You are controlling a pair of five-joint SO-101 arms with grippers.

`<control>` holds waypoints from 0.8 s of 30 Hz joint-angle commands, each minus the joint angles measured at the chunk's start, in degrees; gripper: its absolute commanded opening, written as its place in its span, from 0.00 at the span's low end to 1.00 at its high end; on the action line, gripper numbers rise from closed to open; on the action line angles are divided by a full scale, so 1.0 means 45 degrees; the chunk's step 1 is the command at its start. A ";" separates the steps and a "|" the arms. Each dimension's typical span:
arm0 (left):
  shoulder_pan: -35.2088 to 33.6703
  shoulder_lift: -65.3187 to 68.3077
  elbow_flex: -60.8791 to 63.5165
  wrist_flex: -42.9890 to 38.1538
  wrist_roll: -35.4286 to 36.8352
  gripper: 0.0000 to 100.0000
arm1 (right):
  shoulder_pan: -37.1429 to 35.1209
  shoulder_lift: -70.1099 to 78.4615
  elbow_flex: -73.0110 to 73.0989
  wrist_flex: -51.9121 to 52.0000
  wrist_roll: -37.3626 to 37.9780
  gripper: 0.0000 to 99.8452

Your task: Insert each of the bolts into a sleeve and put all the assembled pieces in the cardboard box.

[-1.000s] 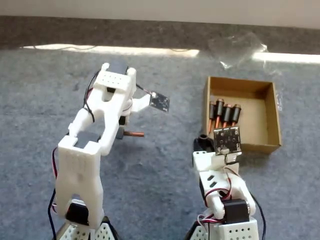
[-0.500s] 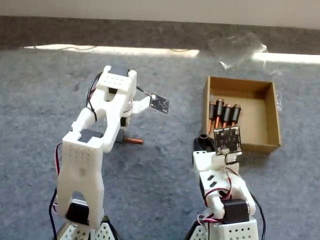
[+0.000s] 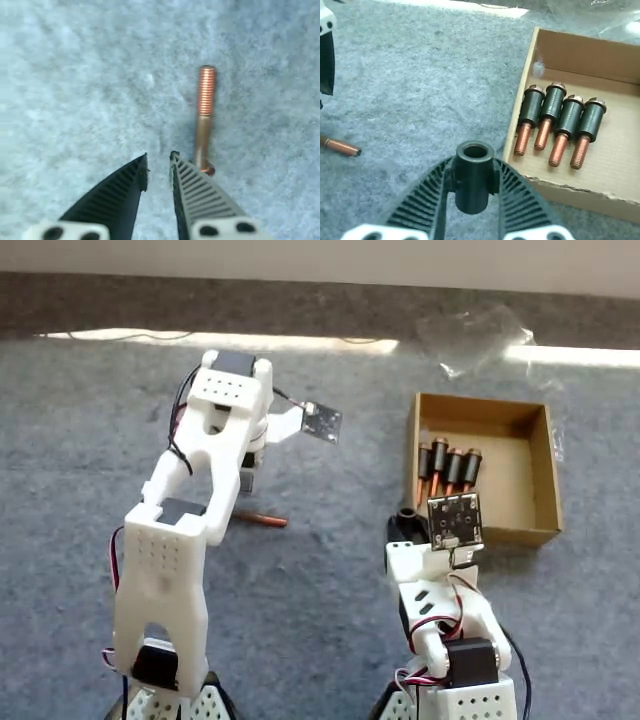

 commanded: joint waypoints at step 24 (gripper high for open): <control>-0.0068 -0.2940 0.0225 0.0430 1.8833 0.08 | 0.0127 -0.0127 -0.0166 -0.0459 0.0781 0.00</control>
